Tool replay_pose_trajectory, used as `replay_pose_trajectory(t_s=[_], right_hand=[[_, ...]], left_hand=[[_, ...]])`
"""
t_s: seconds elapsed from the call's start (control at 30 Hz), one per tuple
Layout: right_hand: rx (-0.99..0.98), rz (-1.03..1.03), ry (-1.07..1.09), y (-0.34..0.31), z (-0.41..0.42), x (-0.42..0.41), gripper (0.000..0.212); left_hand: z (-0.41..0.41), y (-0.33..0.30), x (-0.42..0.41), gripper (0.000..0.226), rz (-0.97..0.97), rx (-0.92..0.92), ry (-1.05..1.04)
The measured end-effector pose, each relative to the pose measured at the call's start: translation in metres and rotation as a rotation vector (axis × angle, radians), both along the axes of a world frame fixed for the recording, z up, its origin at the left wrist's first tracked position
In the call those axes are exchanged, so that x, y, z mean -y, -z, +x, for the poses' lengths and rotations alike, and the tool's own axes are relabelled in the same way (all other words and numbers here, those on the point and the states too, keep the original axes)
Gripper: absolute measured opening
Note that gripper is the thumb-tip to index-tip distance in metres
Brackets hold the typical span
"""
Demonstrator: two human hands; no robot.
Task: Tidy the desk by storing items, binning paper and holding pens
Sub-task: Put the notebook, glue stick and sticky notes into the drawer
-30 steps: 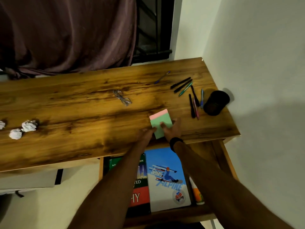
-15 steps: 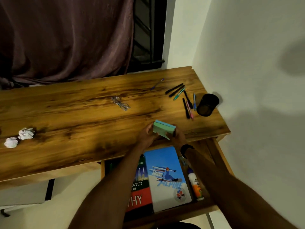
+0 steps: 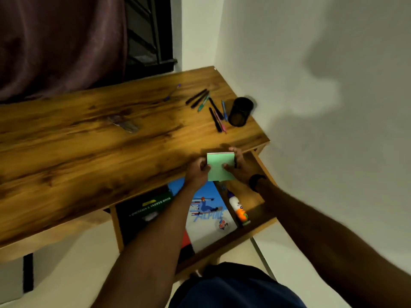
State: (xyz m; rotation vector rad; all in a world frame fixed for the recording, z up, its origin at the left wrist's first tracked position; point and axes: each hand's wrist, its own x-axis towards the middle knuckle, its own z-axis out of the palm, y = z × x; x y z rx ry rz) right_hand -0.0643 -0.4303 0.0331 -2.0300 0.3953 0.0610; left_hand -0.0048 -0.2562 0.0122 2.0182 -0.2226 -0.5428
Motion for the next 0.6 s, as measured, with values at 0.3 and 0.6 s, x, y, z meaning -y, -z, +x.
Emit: replay_pose_trajectory(t_s=[0.3,0.6], right_hand=[[-0.369,-0.201,-0.066,0.013,-0.078,0.075,0.038],[-0.622,-0.587,-0.319,0.050,-0.103,0.094,0.062]], left_hand=[[-0.090,0.030,0.031,0.034,0.165,-0.230,0.270],[-0.169,0.069,0.011,0.033,0.277,-0.250,0.176]])
